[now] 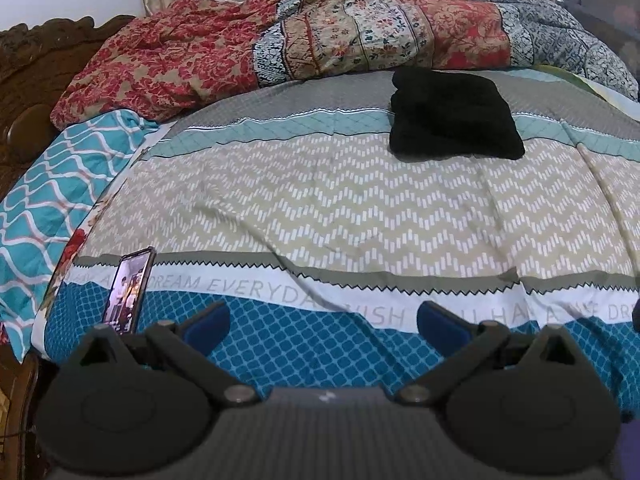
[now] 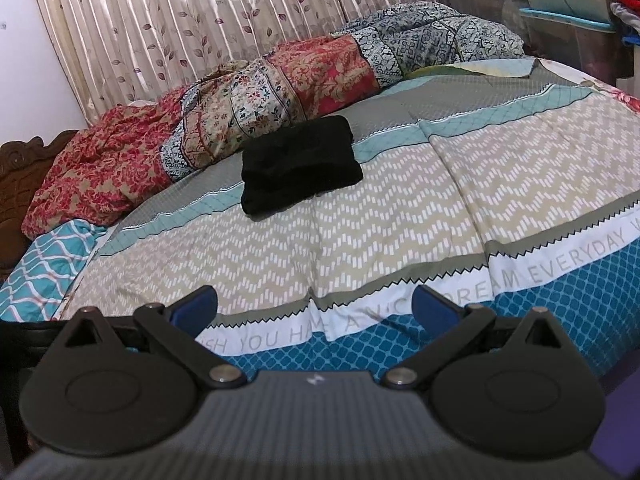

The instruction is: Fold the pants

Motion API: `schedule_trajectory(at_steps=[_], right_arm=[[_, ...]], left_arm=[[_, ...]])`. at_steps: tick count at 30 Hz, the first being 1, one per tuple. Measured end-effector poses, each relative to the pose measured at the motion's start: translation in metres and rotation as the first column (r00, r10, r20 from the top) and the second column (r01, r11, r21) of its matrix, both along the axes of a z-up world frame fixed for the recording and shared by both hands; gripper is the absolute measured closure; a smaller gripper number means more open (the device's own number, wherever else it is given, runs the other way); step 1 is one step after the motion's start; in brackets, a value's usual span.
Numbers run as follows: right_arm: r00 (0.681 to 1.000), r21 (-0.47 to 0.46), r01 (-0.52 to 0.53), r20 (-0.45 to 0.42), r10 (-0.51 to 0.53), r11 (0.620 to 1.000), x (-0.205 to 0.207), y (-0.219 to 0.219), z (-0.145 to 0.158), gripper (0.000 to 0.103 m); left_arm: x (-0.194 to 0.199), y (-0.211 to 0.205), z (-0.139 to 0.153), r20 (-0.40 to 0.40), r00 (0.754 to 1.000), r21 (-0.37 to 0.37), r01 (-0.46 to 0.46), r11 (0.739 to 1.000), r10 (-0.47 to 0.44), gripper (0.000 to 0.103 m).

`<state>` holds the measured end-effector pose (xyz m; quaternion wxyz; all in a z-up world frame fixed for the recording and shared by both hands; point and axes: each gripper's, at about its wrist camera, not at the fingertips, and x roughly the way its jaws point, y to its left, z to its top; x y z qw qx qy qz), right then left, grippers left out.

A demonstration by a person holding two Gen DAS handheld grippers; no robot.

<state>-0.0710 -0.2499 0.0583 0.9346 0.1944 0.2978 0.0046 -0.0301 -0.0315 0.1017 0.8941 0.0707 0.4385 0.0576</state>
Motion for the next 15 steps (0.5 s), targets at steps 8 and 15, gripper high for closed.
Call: schedule_trajectory(at_steps=[8,15], right_arm=[[1.000,0.016,0.008,-0.017,-0.007,1.000,-0.001,-0.004,-0.005,0.000],[0.999,0.033,0.010,-0.038,-0.009,0.999,-0.002,-0.005,-0.011,0.000]], left_arm=[[-0.001,-0.007,-0.003,-0.016,1.000,0.016,0.020,1.000,-0.020,0.000],[-0.002,-0.010,-0.006,-0.038,0.999,0.019,0.027,0.999,-0.026,0.000]])
